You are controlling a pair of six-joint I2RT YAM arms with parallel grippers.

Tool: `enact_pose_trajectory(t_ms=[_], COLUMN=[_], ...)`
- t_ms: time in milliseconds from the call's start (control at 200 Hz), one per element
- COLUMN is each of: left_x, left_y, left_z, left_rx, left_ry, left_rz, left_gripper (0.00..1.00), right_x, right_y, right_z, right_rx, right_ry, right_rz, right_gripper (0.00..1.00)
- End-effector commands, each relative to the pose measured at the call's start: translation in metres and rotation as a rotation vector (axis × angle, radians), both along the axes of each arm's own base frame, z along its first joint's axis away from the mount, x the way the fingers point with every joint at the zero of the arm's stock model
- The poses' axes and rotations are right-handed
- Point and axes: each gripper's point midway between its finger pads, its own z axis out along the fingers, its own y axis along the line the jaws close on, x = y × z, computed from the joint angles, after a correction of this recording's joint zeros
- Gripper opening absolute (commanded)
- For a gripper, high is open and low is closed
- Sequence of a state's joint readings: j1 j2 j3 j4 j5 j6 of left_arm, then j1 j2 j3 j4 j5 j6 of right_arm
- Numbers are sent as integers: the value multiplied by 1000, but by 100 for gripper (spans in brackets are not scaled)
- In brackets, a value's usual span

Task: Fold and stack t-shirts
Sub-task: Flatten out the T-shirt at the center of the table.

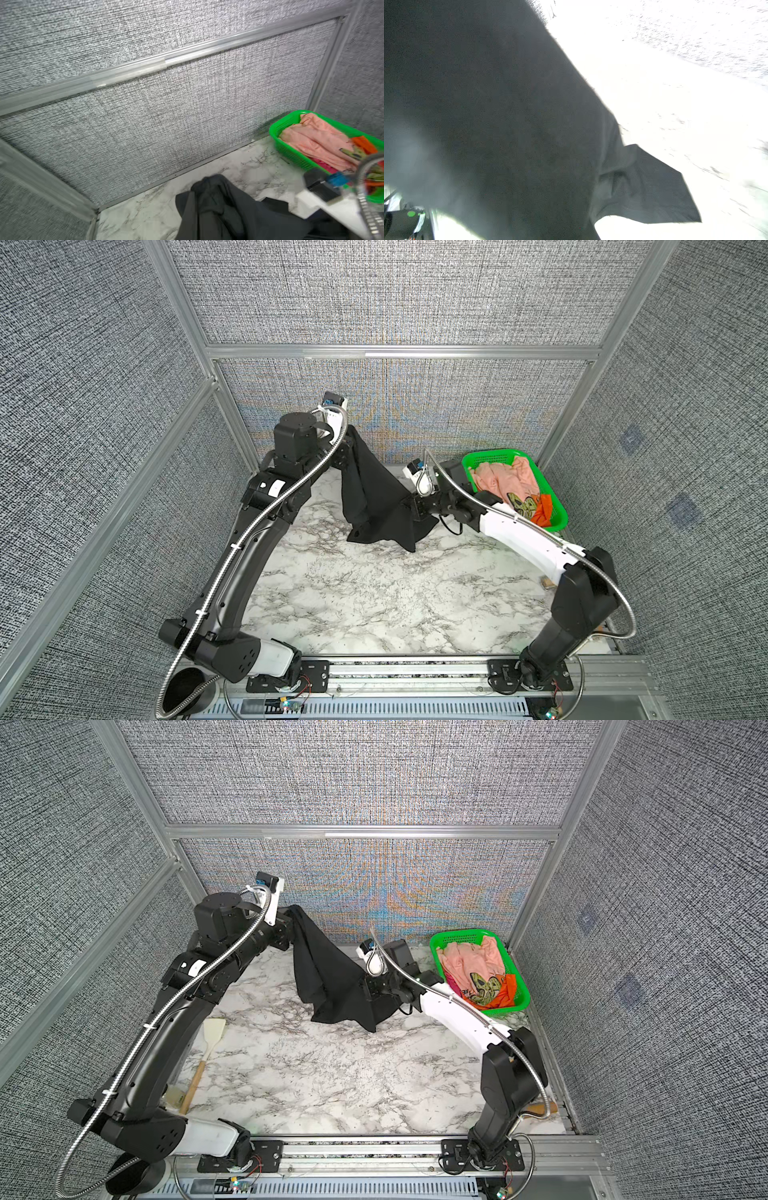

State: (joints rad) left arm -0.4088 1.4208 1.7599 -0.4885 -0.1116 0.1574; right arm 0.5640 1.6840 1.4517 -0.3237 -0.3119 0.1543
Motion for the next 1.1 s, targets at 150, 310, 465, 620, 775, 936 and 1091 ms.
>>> enact_pose_trajectory(t_ms=[150,310,465,620,775,936,1091], left_x=[9,11,14,12,17,45,84], left_y=[58,74,79,78,75,89,108], left_z=[-32,-44,-70,-84,-75,-67,-47], left_rx=[140,165,183,180,190,275,392], left_ry=[25,44,105,118,81,10,-72], left_rz=[188,202,201,195,180,285,440], left_gripper=[0,0,0,0,0,0,0], right_x=[-5,2,7,10,23,55,99], right_y=[-61,-79,-94,-86,-78,-74,-55], right_z=[12,27,23,26,44,70,81], right_rx=[-172,-212,-234,-110,-42,23,4], right_ry=[16,-32,23,105,55,-45,-82], right_rz=[-9,5,37,79,72,23,31], right_gripper=[2,1,1,1,0,0,0])
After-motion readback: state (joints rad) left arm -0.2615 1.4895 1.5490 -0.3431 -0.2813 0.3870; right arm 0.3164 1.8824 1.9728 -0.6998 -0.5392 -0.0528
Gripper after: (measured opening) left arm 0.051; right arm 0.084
